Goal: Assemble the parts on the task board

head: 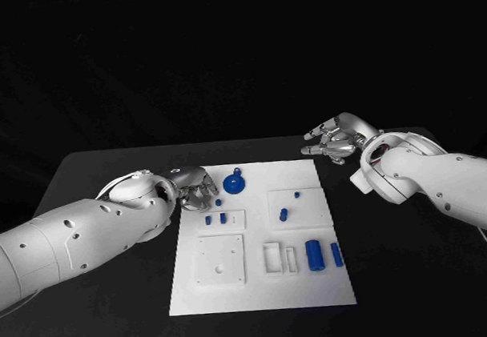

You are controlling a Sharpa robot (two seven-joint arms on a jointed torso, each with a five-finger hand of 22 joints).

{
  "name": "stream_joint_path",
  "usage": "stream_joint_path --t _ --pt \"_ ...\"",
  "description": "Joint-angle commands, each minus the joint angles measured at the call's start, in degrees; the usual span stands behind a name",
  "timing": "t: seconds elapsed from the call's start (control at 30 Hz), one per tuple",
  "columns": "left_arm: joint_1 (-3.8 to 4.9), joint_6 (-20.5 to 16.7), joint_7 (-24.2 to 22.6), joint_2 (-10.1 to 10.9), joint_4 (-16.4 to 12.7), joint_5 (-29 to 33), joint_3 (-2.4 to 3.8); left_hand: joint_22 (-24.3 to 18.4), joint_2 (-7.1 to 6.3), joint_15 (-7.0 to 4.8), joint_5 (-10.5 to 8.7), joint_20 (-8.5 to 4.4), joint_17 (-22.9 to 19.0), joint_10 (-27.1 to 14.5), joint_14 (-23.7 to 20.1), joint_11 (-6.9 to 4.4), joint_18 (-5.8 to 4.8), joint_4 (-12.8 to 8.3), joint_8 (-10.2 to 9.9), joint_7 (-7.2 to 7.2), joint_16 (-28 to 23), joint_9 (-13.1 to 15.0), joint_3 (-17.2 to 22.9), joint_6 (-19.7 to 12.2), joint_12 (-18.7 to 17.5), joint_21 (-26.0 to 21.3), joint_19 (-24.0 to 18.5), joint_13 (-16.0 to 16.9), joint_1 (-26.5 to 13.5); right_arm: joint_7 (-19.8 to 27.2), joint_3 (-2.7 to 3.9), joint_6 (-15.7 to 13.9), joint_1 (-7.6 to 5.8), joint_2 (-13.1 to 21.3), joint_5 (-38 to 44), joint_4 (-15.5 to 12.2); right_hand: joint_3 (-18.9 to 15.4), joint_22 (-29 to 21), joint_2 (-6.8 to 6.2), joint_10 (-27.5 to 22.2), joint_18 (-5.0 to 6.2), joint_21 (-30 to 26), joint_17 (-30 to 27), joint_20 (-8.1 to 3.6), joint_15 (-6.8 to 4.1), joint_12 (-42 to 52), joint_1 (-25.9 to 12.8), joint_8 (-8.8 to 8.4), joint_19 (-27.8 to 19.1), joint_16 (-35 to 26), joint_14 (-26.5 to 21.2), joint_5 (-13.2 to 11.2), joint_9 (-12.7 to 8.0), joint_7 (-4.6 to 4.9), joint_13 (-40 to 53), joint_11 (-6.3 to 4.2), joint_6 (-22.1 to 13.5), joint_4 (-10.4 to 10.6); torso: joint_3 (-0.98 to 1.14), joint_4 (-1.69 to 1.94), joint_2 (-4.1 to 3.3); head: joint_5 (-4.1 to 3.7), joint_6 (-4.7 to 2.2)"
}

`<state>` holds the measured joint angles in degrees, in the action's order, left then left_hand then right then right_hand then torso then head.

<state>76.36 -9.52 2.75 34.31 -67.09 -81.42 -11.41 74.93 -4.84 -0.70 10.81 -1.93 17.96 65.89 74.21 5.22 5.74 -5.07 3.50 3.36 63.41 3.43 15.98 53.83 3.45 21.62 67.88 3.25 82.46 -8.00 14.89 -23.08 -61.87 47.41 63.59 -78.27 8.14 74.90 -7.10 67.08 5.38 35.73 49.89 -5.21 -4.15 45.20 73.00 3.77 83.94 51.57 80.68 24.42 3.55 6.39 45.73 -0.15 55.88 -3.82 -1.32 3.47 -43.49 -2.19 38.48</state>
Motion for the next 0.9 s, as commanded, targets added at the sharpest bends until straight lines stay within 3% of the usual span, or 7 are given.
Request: stream_joint_path --t 0.03,0.1,0.13,0.23,0.43,0.6,0.9 --pt "-0.01 -2.71 -0.25 0.11 0.51 0.48 0.06 1.16 -0.48 0.28 -0.1 0.41 -0.17 -0.49 -0.36 0.07 0.87 0.0 -0.17 -0.09 -0.53 -0.05 -0.48 -0.27 -0.15 -0.38 0.18 0.03 0.21 1.58 0.03 1.41 0.03 -0.05 -0.38 0.09 1.22 0.39 0.22 0.97 1.05 -7.57 -2.48 0.07 -0.04 -9.21 0.28 -0.32 0.5 -2.14 -0.38 -0.38 -0.08 0.14 -8.47 -0.14 -0.35 -0.57 0.0 -0.06 -0.06 0.02 -0.07" --pt "0.0 -4.11 -0.63 0.25 0.9 1.42 0.12 1.19 -0.13 0.24 0.08 0.4 -0.19 -0.37 -0.29 0.01 0.91 0.1 -0.1 0.31 -0.55 0.0 -0.32 0.34 -0.16 -0.41 0.24 0.03 0.28 2.32 0.03 2.8 0.03 -0.09 -0.45 0.17 4.41 -1.51 -0.14 7.55 1.18 -11.09 -4.48 0.33 0.23 -26.6 -0.58 0.41 1.11 -2.83 -0.2 -1.56 0.09 0.04 -25.86 1.41 1.5 -1.2 0.03 -0.06 -0.07 -0.14 -0.16" --pt "0.0 -4.95 -0.93 0.34 1.12 2.32 0.15 1.2 0.14 0.21 0.16 0.37 -0.4 -0.28 -0.72 0.0 0.93 0.12 -0.01 0.75 -1.06 0.06 -0.05 1.71 -0.15 -0.5 0.1 0.03 0.4 2.73 0.03 3.81 0.03 -0.11 -0.41 0.18 4.82 -1.66 -0.02 6.24 1.26 -11.45 -4.56 0.19 0.27 -28.22 -0.31 -0.19 1.23 -2.66 -0.06 -1.18 0.01 0.4 -27.12 0.57 1.88 -1.53 0.03 -0.06 -0.07 -0.31 -0.19" --pt "0.02 -7.36 -2.0 0.68 1.68 6.27 0.29 1.14 0.24 0.09 0.16 0.38 -1.56 0.35 -1.23 -0.21 0.79 0.37 0.29 2.84 -3.66 0.2 0.55 6.33 -0.13 -1.19 -0.76 0.03 0.01 3.68 0.02 6.76 0.04 -0.17 0.9 0.06 9.31 -2.09 0.44 7.18 2.01 -12.39 -5.34 0.88 1.04 -37.72 -1.2 -0.36 1.85 -2.17 0.11 -2.74 0.0 0.66 -37.23 1.97 3.19 -3.21 0.03 -0.03 -0.01 -1.09 -0.38" --pt "0.1 -12.39 -5.0 1.82 2.21 22.66 1.16 -0.59 0.07 0.03 0.34 0.5 -5.06 3.68 -4.25 -0.81 -0.56 0.81 0.22 3.43 -12.47 0.27 -0.01 10.23 -0.12 -5.61 -4.26 0.04 -0.73 4.34 0.01 12.14 0.17 -0.3 9.4 -0.95 16.79 -1.85 0.07 4.13 3.34 -13.06 -6.48 1.98 2.09 -41.59 -2.57 -0.25 2.05 -1.12 -0.12 -5.61 0.06 0.48 -42.22 3.62 6.51 -6.81 0.02 0.01 -0.01 -2.27 -0.66" --pt "0.16 -15.69 -9.6 3.51 1.33 39.28 2.18 -3.46 1.27 0.46 0.95 0.5 -7.55 4.23 -4.44 -0.88 -1.83 0.12 0.15 3.4 -21.32 0.26 -2.02 10.63 -0.02 -11.11 -4.76 0.07 -0.47 2.86 0.0 15.59 0.62 -0.54 19.87 -2.29 17.0 -1.62 -0.32 3.33 3.39 -13.08 -7.09 2.16 2.24 -41.77 -3.08 -0.18 2.23 -0.59 -0.08 -6.57 0.11 0.15 -42.3 3.82 7.9 -7.6 -0.01 0.03 -0.07 -3.0 -0.86" --pt "0.34 -15.36 -17.11 6.68 -2.2 53.97 3.11 -8.62 2.39 2.8 1.13 2.85 -13.7 3.2 -4.93 -0.04 -2.47 -0.78 0.14 3.76 -40.49 0.26 -1.74 10.19 0.01 -18.02 -9.23 0.07 -0.75 -0.62 -0.23 18.64 2.09 -1.68 31.33 -3.58 16.07 -1.91 -1.21 2.75 2.98 -13.89 -8.21 2.23 2.35 -41.78 -3.42 -0.19 2.33 -0.08 -0.14 -8.28 0.09 -0.02 -42.3 3.93 8.21 -7.39 0.0 0.26 -0.06 -2.67 -0.7"
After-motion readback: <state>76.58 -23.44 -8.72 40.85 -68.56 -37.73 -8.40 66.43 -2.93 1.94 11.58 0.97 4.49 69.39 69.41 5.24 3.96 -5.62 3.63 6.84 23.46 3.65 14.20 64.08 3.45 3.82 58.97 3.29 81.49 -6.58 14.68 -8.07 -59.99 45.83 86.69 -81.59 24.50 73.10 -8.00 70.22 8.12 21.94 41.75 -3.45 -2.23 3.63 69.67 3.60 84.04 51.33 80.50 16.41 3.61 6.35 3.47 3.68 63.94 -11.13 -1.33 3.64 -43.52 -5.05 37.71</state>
